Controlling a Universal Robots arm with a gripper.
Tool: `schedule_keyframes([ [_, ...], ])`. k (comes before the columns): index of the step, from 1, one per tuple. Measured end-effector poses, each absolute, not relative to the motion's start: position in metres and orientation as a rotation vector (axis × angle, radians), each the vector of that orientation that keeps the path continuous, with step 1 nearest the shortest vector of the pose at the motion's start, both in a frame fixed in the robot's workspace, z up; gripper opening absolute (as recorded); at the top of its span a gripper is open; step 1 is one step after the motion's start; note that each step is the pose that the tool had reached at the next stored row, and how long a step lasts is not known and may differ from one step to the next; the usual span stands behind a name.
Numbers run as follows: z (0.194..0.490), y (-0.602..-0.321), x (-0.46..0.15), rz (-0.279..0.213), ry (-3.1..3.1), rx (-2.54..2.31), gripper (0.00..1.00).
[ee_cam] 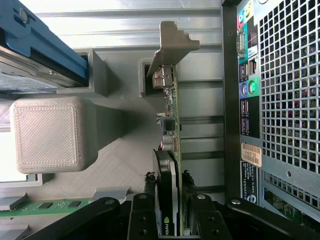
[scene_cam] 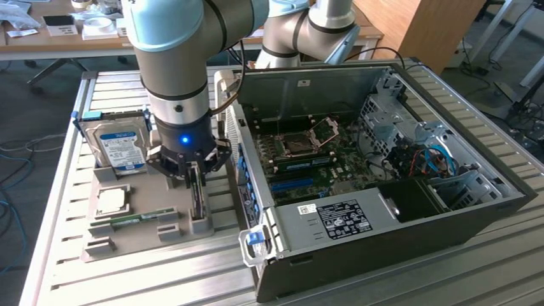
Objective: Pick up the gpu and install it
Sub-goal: 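Pick up the gpu and move the gpu toward the slot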
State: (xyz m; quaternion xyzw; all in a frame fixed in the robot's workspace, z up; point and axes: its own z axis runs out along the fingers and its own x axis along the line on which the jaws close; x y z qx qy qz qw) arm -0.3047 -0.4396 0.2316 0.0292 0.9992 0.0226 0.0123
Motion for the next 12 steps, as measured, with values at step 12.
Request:
schedule_keyframes([
  [12, 0.2316, -0.4395, -0.3047, 0.07, 3.115, 0.091, 0.33],
])
